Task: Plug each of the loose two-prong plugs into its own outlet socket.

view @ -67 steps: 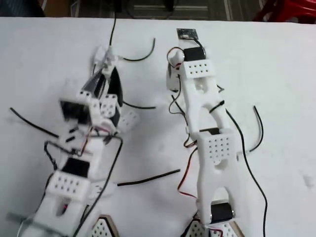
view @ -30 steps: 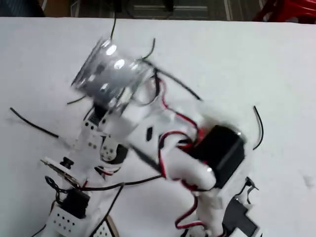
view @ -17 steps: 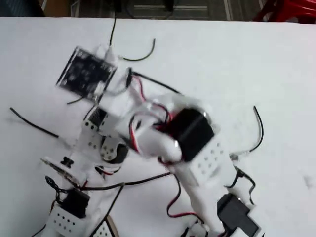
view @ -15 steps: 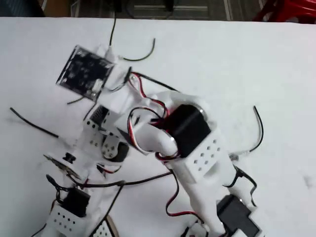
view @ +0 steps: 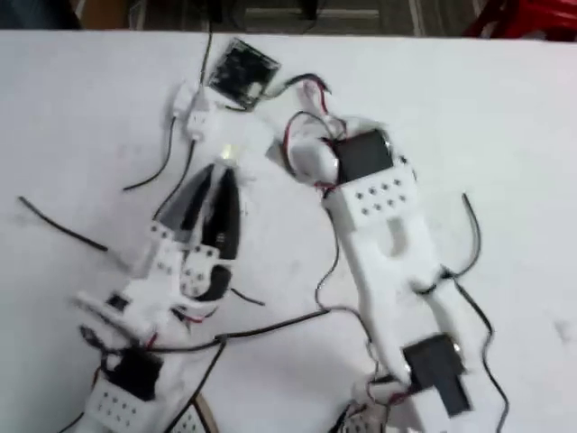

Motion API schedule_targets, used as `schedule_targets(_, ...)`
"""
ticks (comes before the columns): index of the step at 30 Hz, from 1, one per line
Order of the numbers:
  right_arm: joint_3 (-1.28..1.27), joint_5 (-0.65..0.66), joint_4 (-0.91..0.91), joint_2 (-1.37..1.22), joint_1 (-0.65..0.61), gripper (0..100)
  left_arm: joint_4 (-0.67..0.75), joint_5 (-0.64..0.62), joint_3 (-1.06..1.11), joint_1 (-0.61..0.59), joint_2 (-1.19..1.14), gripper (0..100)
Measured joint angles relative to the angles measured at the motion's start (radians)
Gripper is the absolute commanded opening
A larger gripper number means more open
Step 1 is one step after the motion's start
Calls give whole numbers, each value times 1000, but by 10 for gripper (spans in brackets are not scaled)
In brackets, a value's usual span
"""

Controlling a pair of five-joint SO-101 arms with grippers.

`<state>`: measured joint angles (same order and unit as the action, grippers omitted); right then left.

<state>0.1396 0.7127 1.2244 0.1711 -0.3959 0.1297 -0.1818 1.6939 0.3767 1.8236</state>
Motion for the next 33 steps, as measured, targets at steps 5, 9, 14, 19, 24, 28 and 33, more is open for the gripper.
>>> schedule_targets(5,-11,12,-31,14,28,19,-2,0,2,2,-3,24)
schedule_targets(9,-9,12,-31,31,29,19,-2,2,2,2,-14,24)
schedule_targets(14,-14,12,-31,91,35,19,-21,-3,2,2,-14,24)
schedule_targets(19,-15,12,54,117,34,19,-224,-44,-46,2,-15,24)
schedule_targets(24,-110,12,146,117,29,19,-405,-137,-189,-64,-95,24)
schedule_targets(28,-242,12,155,117,51,19,-430,-229,-342,-123,-358,24)
schedule_targets(33,-370,12,155,117,112,19,-496,-334,-612,-144,-825,24)
